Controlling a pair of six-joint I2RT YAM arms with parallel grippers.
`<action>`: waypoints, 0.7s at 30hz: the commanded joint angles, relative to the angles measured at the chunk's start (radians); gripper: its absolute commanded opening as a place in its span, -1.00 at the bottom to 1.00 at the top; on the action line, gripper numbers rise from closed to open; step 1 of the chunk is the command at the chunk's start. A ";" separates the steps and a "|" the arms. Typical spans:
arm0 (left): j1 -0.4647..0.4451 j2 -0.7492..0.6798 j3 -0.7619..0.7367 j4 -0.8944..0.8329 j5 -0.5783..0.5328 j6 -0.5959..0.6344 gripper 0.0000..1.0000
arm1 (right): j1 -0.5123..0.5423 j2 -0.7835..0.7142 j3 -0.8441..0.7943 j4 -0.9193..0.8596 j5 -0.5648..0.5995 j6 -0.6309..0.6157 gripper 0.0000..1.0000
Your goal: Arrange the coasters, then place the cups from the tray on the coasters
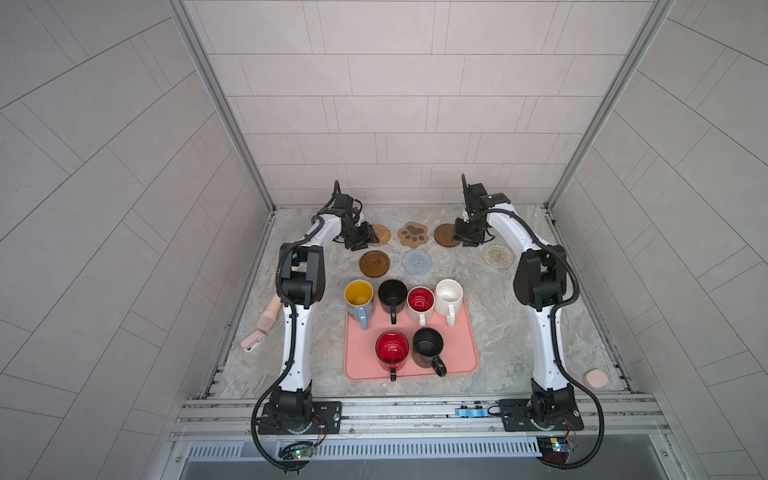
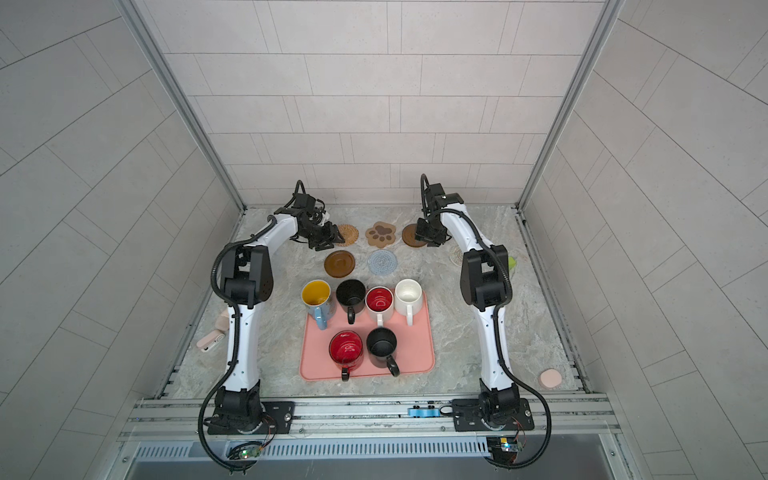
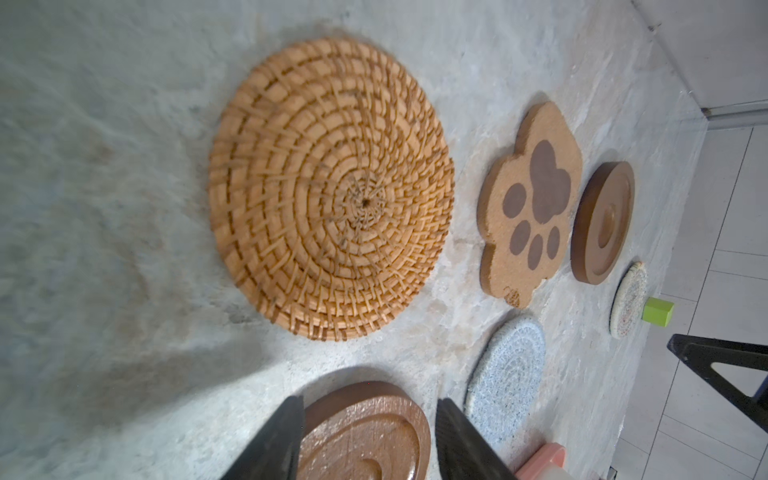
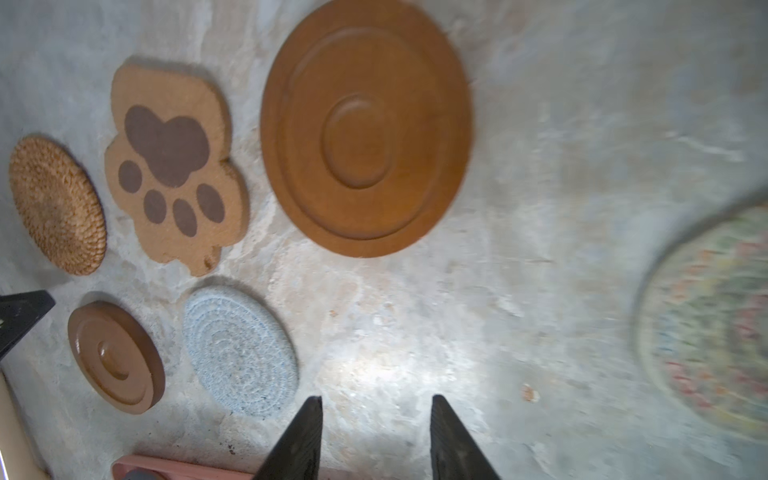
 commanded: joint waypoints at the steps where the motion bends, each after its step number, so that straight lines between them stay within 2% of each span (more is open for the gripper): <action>1: 0.016 -0.069 0.014 -0.003 -0.051 -0.005 0.19 | -0.058 -0.071 -0.046 -0.018 0.084 0.012 -0.09; 5: 0.036 -0.119 -0.045 0.026 -0.062 -0.010 0.20 | -0.115 -0.101 -0.127 0.015 0.147 0.017 -0.09; 10: 0.052 -0.168 -0.102 0.065 -0.066 -0.024 0.20 | -0.168 -0.101 -0.208 0.111 0.132 0.044 -0.12; 21: 0.055 -0.189 -0.146 0.093 -0.056 -0.040 0.20 | -0.188 -0.021 -0.171 0.135 0.126 0.037 -0.15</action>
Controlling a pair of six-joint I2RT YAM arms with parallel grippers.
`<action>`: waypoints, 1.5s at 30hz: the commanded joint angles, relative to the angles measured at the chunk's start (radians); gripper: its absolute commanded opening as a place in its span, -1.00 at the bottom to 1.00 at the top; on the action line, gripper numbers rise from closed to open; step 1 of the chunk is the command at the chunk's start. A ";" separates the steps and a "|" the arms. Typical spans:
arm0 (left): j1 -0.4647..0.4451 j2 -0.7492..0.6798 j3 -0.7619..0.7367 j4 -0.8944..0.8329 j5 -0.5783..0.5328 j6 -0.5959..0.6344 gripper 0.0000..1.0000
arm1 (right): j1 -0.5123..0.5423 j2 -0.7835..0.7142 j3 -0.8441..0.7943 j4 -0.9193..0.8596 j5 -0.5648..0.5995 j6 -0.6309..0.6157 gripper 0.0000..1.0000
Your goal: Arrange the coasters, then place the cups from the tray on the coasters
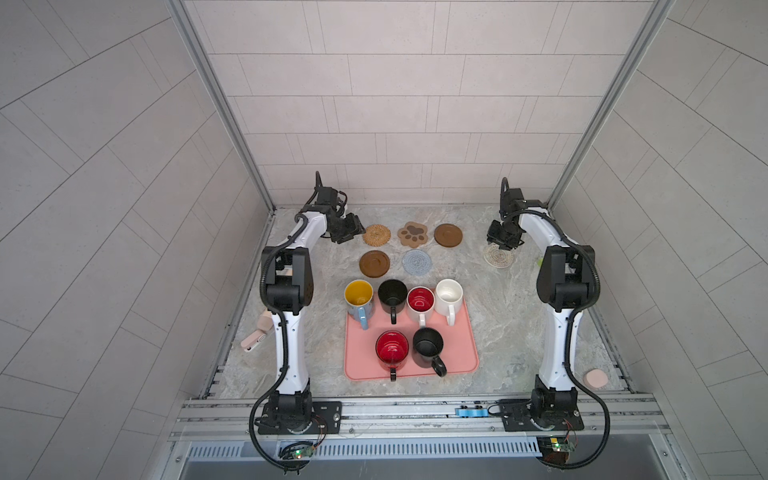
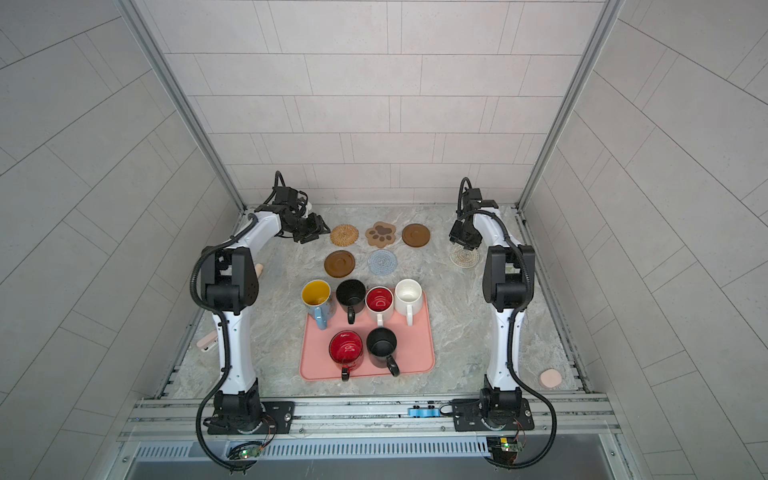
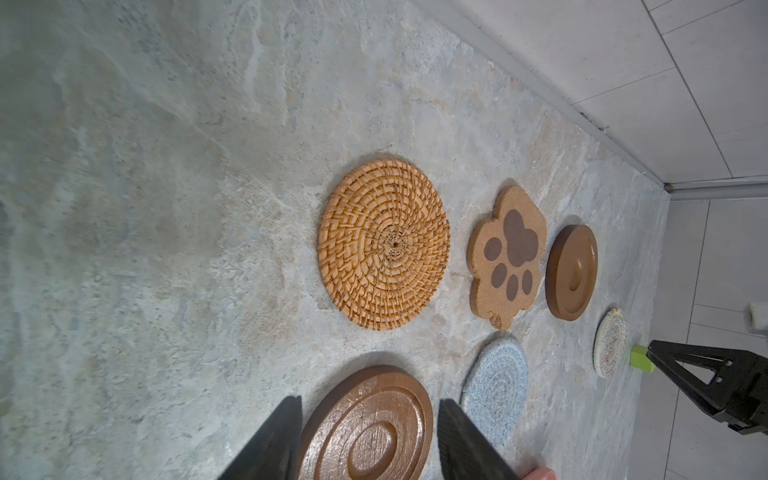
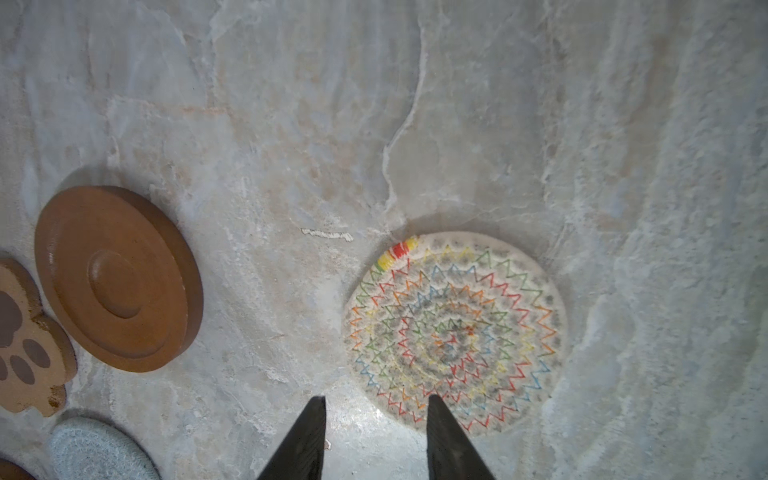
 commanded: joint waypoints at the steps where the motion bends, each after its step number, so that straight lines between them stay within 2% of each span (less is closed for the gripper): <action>1: -0.003 -0.046 -0.025 0.018 0.003 -0.010 0.20 | -0.008 0.041 0.013 0.003 0.017 0.016 -0.16; 13: -0.004 -0.051 -0.043 0.031 0.016 -0.019 0.20 | -0.037 0.089 0.019 0.048 0.027 0.056 -0.19; 20: -0.004 -0.047 -0.040 0.033 0.022 -0.028 0.20 | -0.041 0.120 0.009 0.002 0.036 0.045 -0.20; 30: -0.002 -0.030 -0.023 0.034 0.027 -0.041 0.20 | -0.013 0.048 -0.155 -0.006 0.048 0.010 -0.20; 35: -0.001 -0.027 -0.022 0.031 0.020 -0.041 0.20 | 0.034 0.003 -0.235 0.002 0.042 0.015 -0.20; 40: 0.003 -0.031 -0.024 0.031 0.010 -0.049 0.20 | 0.128 -0.027 -0.303 0.034 0.021 0.047 -0.20; 45: 0.007 -0.031 -0.022 0.028 0.010 -0.050 0.20 | 0.226 -0.001 -0.273 0.051 -0.001 0.081 -0.20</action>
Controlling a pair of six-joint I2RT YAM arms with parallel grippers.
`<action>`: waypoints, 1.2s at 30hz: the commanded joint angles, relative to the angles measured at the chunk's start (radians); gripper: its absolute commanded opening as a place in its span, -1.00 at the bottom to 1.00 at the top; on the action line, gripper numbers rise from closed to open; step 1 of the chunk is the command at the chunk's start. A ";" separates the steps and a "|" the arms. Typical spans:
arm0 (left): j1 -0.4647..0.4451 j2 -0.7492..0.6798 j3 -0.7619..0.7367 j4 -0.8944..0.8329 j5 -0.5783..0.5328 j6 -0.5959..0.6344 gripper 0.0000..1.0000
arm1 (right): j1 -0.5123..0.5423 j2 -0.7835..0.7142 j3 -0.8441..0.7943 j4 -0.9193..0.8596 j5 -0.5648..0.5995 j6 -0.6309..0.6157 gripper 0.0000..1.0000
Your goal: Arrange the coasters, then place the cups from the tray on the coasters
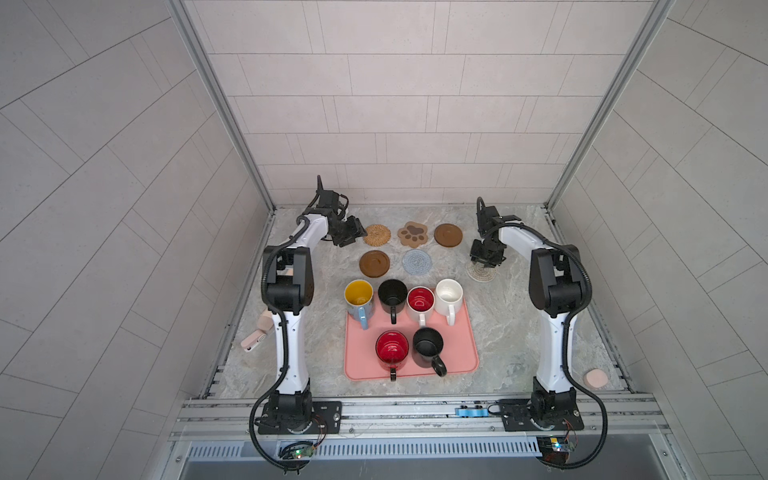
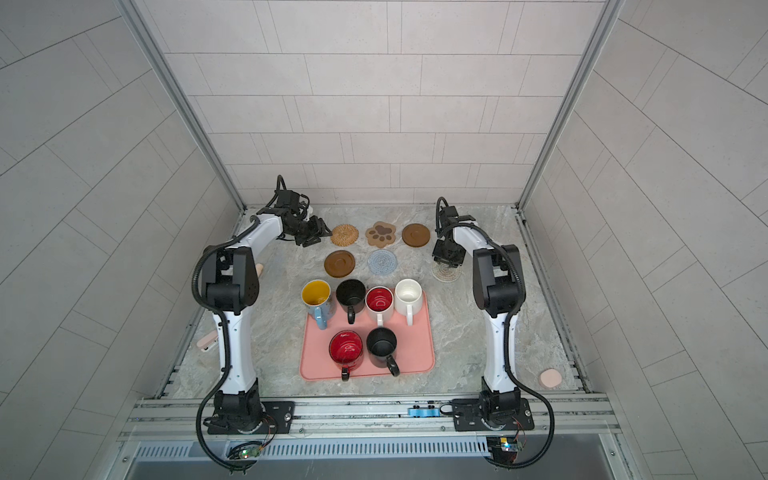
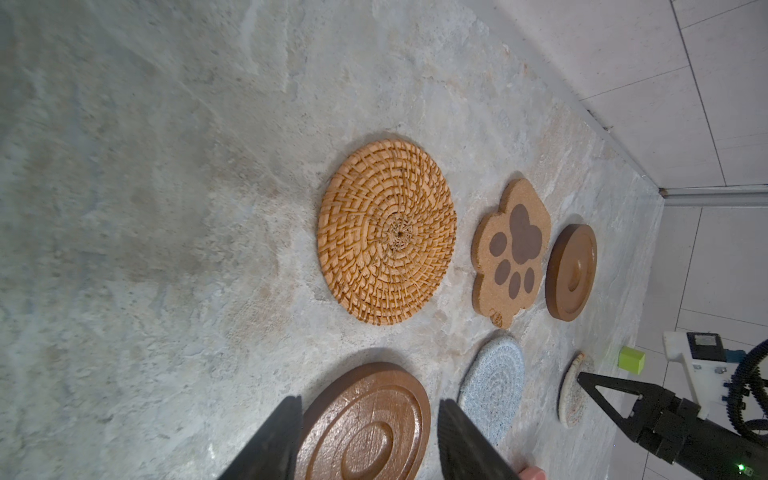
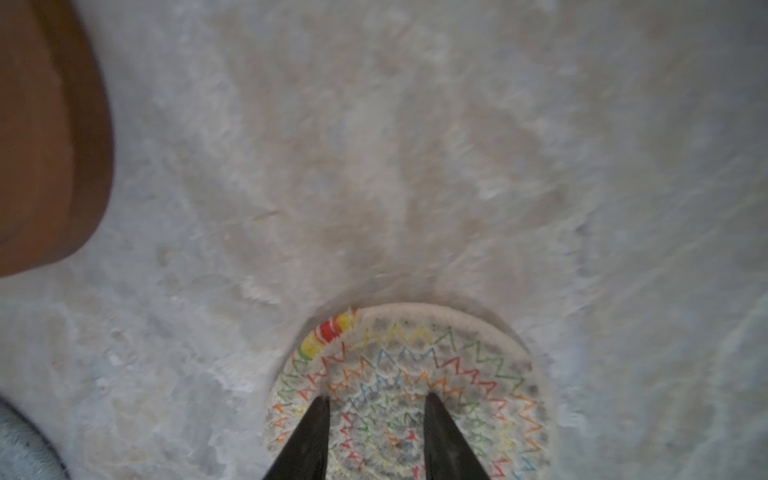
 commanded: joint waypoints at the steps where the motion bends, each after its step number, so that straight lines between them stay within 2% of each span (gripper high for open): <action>1: 0.004 -0.029 0.011 -0.002 -0.006 -0.005 0.20 | 0.059 0.071 0.007 -0.034 -0.053 0.042 -0.20; 10: 0.006 -0.032 0.013 -0.012 -0.011 -0.002 0.20 | 0.125 0.195 0.198 -0.091 -0.082 0.032 -0.20; 23: 0.008 -0.026 0.019 -0.010 -0.010 -0.007 0.20 | 0.126 0.225 0.251 -0.098 -0.092 0.042 -0.20; 36: 0.008 -0.029 0.021 -0.011 -0.009 -0.006 0.20 | 0.118 0.217 0.256 -0.109 -0.033 0.053 -0.19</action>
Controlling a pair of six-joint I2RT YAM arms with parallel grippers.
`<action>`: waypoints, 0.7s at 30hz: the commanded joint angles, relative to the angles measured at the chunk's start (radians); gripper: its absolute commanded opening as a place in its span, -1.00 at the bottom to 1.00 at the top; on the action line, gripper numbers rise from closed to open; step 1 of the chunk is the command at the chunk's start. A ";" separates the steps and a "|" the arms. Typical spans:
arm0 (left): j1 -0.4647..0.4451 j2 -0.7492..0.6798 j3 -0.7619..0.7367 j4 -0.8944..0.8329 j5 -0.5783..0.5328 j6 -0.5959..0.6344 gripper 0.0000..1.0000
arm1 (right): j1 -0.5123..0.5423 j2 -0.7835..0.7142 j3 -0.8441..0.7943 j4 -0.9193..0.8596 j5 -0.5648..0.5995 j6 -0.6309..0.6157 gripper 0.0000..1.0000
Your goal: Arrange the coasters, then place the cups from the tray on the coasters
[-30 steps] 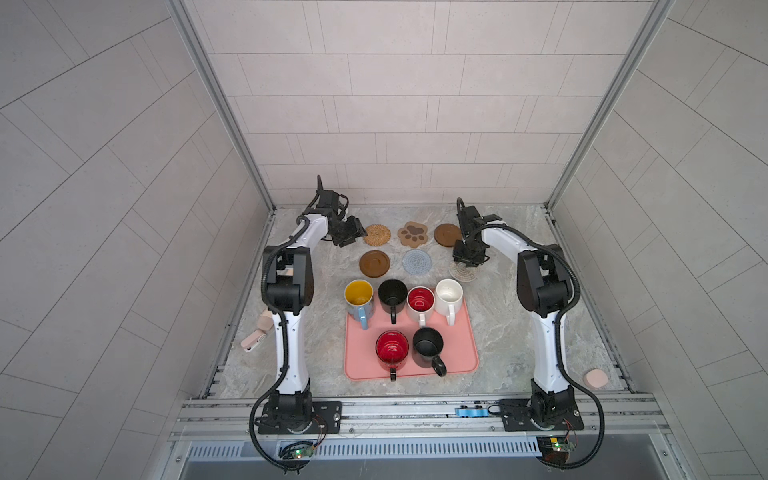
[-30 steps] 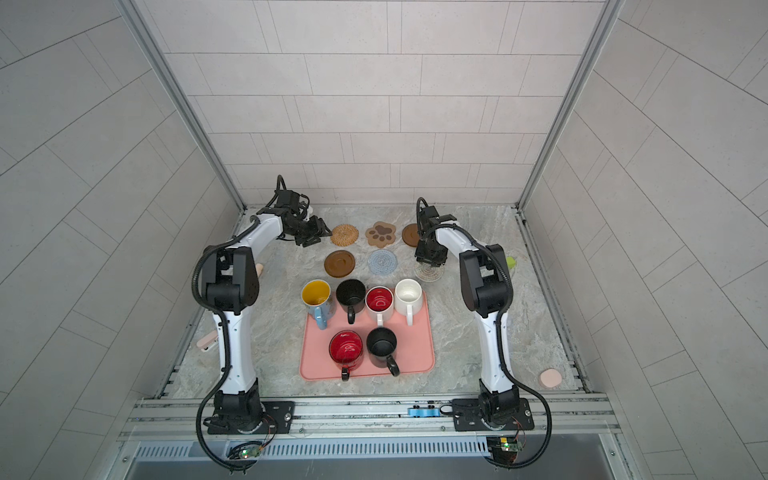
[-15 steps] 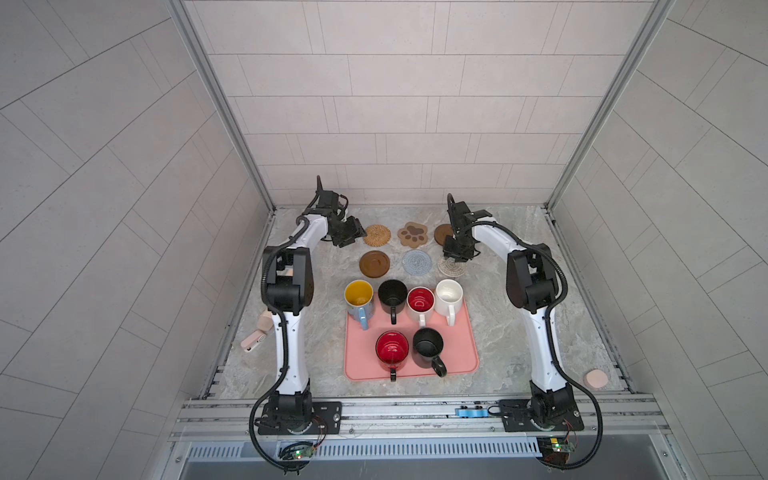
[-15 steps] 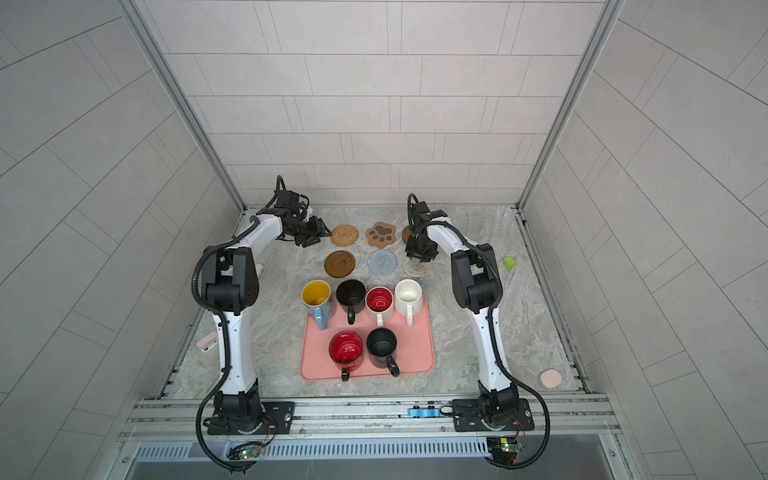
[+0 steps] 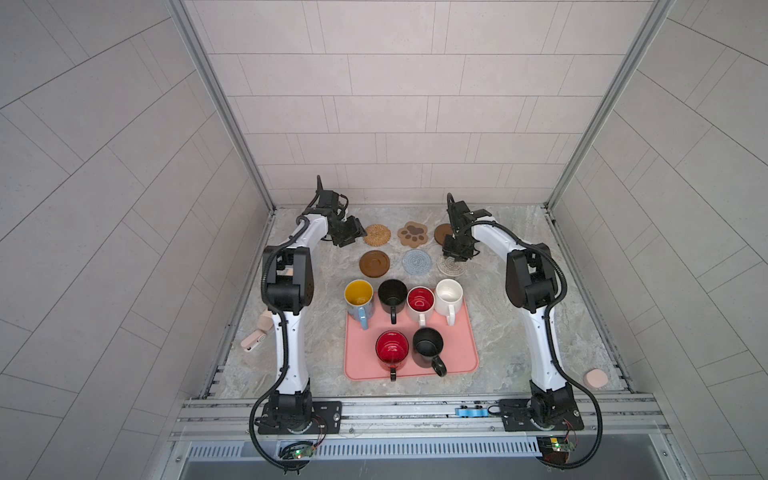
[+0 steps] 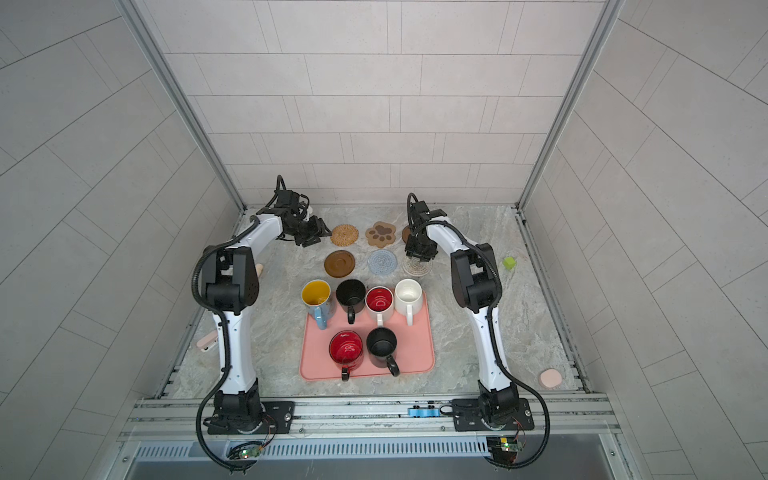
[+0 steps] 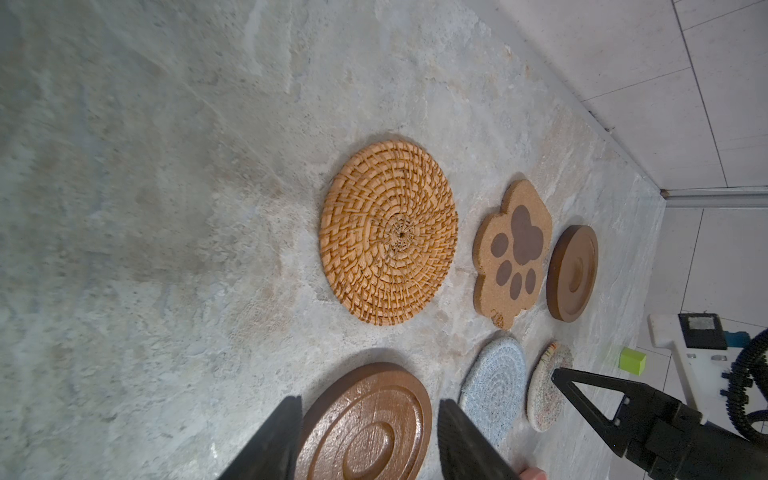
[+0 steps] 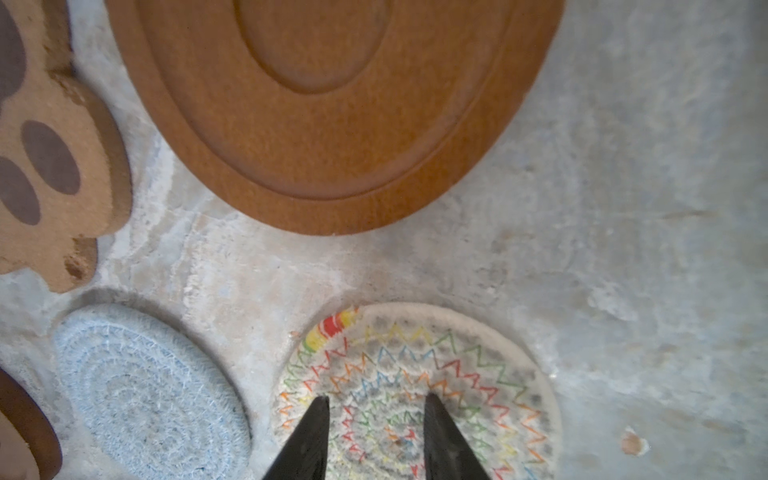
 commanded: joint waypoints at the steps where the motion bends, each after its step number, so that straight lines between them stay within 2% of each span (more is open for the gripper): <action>1: 0.006 -0.031 0.022 -0.010 -0.007 -0.007 0.20 | -0.004 0.057 -0.015 -0.037 0.043 0.020 -0.19; 21: 0.006 -0.037 0.023 -0.013 -0.011 -0.004 0.20 | -0.020 0.044 -0.020 -0.028 0.062 0.016 -0.19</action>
